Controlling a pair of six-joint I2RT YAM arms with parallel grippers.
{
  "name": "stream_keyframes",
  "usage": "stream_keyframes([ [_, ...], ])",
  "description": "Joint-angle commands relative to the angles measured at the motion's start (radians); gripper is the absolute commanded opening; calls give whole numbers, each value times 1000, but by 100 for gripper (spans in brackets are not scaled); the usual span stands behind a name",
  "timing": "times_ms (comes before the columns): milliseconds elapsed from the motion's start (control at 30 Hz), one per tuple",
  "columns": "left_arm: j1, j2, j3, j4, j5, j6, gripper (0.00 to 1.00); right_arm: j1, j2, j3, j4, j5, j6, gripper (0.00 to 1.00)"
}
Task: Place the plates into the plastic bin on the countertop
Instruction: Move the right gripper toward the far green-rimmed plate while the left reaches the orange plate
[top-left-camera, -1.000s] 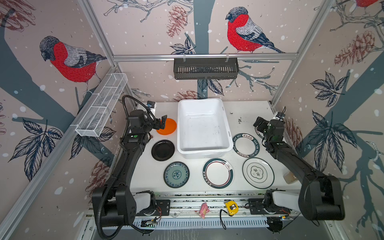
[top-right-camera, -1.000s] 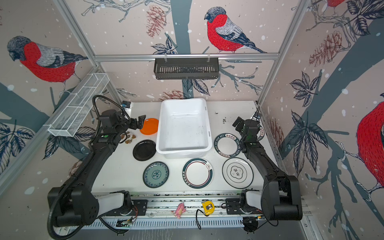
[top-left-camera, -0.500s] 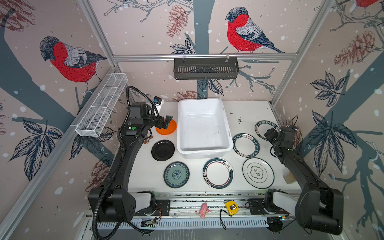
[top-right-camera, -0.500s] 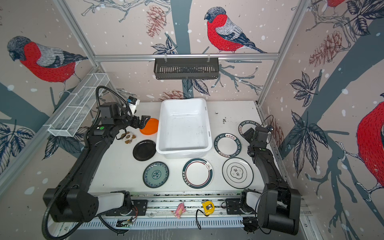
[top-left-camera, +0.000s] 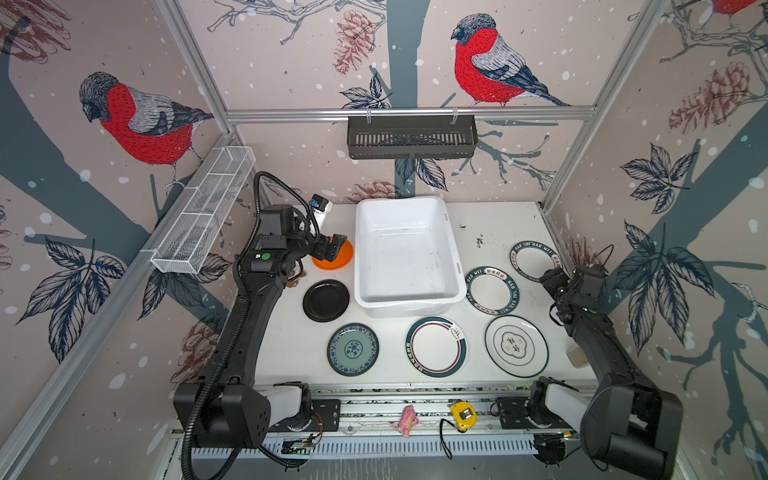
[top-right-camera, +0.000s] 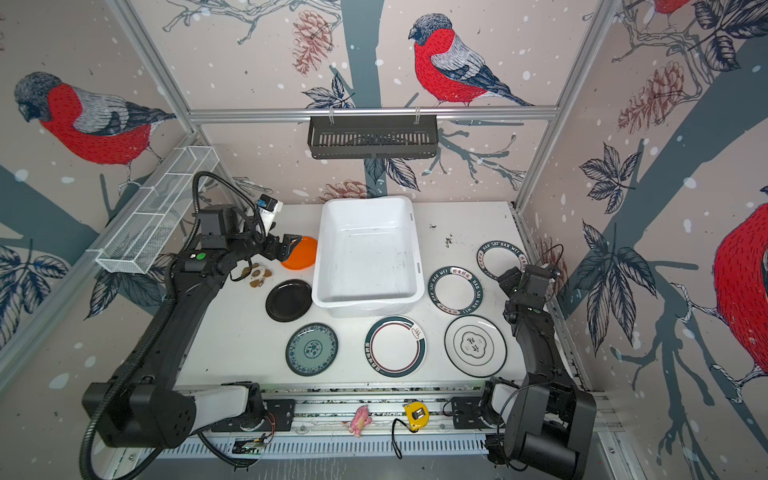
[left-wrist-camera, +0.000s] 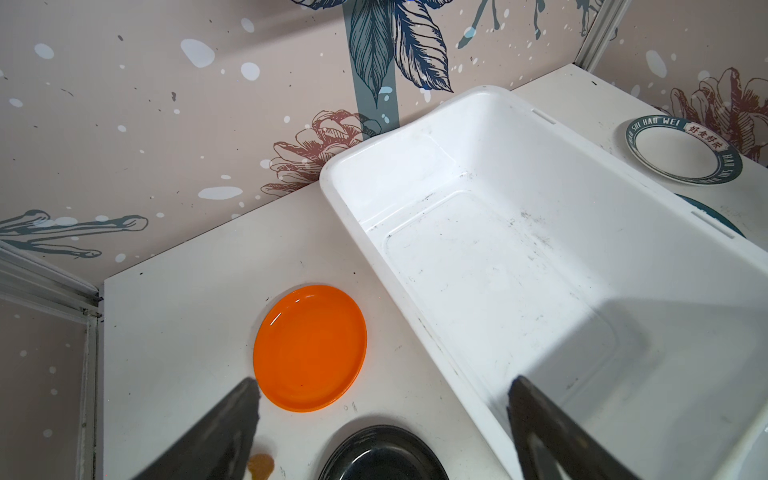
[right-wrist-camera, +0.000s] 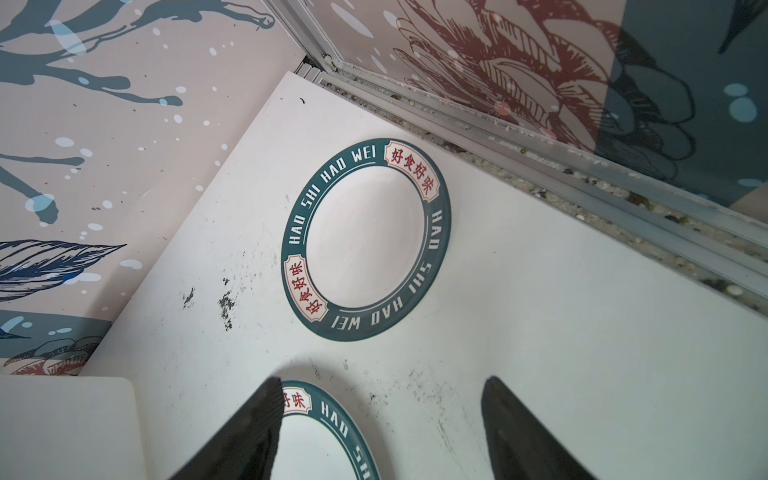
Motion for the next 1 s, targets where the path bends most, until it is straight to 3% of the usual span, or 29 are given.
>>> stream_keyframes([
  [0, -3, -10, -11, -22, 17, 33, 93, -18, -19, -22, 8, -18, 24, 76],
  [267, -11, -13, -37, -32, 59, 59, 93, -85, -1, -56, 64, -76, 41, 75],
  [500, -24, -8, -48, -37, 91, 73, 93, -198, 86, -41, 74, -222, 46, 74],
  [600, -30, -9, -52, -40, 97, 83, 93, -223, 129, -39, 105, -291, 37, 67],
  [967, -38, -27, -113, 11, 138, 110, 93, -229, 303, -5, 153, -415, 22, 63],
])
